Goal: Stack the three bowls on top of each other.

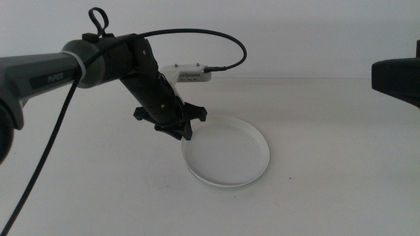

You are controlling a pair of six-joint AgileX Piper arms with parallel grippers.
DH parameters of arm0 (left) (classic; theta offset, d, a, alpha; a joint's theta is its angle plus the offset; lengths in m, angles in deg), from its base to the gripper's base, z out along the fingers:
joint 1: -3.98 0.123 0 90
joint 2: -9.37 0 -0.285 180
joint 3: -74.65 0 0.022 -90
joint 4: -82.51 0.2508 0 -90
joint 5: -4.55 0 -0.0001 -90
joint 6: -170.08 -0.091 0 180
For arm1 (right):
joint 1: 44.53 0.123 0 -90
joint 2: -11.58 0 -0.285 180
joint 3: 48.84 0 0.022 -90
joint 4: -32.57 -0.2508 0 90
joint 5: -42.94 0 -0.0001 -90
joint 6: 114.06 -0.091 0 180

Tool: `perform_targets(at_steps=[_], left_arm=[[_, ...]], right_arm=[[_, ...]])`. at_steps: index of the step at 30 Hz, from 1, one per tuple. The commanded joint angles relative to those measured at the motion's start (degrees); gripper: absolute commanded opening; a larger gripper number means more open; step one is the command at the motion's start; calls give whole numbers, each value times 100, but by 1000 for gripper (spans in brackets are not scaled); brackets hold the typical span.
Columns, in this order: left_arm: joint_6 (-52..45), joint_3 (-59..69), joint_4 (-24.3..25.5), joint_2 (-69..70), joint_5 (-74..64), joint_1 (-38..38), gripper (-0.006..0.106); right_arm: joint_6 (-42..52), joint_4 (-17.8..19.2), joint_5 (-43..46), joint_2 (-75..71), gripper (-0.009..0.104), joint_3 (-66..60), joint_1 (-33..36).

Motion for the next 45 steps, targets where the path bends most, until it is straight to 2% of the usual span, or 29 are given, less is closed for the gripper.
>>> perform_targets(at_steps=[1, 5, 10, 11, 16, 19, 25, 31, 36, 44, 45], left_arm=[[-19, -32, 19, 170, 67, 30, 28], [-19, -21, 200, 435, -26, 129, 52], [196, 390, 586, 1312, -105, 527, 91], [234, 552, 622, 1530, -27, 668, 94], [166, 2036, 702, 3212, 869, 1393, 94], [129, 2928, 935, 4296, 1574, 1748, 94], [129, 4118, 991, 5943, 2473, 2204, 94], [129, 4238, 1455, 6370, 2626, 2203, 94], [152, 4238, 1295, 6374, 2711, 2203, 94], [152, 4238, 1305, 6374, 2711, 2203, 94], [152, 4238, 1305, 6374, 2711, 2203, 94]], right_arm=[[60, 4, 69, -22, 87, -19, 2], [60, 4, 69, -22, 87, -19, 2], [60, 4, 69, -22, 87, -19, 2], [60, 4, 69, -22, 87, -19, 2], [60, 4, 69, -22, 87, -19, 2], [60, 4, 69, -22, 87, -19, 2], [60, 4, 69, -22, 87, -19, 2], [60, 4, 69, -22, 87, -19, 2], [60, 4, 69, -22, 87, -19, 2], [60, 4, 69, -22, 87, -19, 2], [60, 278, 127, -22, 87, -41, 2]])
